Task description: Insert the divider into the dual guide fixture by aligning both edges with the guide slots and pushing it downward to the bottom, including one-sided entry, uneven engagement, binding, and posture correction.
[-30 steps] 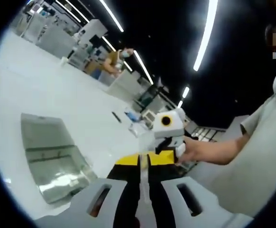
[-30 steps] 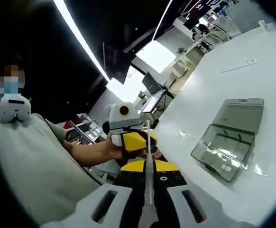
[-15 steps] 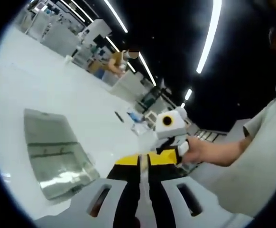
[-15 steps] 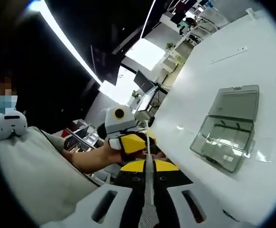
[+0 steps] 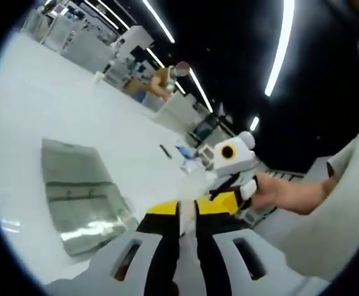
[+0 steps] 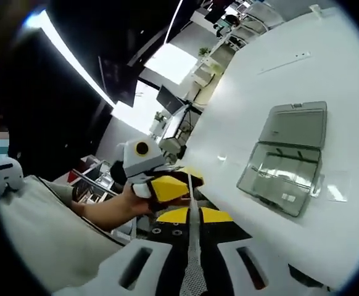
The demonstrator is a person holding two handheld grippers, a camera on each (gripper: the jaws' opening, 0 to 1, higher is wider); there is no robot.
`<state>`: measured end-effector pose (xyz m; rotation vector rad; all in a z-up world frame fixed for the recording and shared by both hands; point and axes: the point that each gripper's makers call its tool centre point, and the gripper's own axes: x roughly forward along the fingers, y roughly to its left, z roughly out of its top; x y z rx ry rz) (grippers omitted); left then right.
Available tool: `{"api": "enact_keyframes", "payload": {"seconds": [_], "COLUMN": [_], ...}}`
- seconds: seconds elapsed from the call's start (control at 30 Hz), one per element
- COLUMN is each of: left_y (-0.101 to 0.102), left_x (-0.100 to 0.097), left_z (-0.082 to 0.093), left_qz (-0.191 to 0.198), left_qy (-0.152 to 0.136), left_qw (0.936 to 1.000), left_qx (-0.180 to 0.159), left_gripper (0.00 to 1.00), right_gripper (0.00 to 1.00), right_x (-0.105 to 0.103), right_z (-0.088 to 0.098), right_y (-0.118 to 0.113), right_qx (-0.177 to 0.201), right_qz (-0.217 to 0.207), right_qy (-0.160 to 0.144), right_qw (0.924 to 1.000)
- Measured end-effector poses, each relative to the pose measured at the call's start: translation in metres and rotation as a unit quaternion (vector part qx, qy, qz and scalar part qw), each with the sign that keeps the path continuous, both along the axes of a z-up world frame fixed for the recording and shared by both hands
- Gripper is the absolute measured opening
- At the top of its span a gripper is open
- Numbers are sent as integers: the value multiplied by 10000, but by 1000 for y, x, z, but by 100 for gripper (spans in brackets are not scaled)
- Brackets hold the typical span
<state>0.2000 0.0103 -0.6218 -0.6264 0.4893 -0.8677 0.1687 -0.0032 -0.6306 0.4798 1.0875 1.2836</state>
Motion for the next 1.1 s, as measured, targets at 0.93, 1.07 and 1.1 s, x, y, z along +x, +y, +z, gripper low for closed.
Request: {"api": "enact_keyframes", "payload": {"seconds": [0.93,1.07,1.1], "left_y": [18,18,18], "left_x": [0,-2,-2], "left_z": [-12,-12,-12], "left_qz": [201,204,202], "left_qy": [-319,-320,-317], "left_qw": [9960,9958,9958], "left_qx": [807,829,830], "left_gripper": [6,5,5], "right_gripper": [0,0,0], "right_x": [39,45,47], "right_z": [-50,-54,-56], "right_y": [-20,-23,-25], "right_qx": [-1696,-1841,-1912], "right_qz": [-596,-677,-696], "right_qy": [34,12,-58], "right_qw": [9837,9806,9791]}}
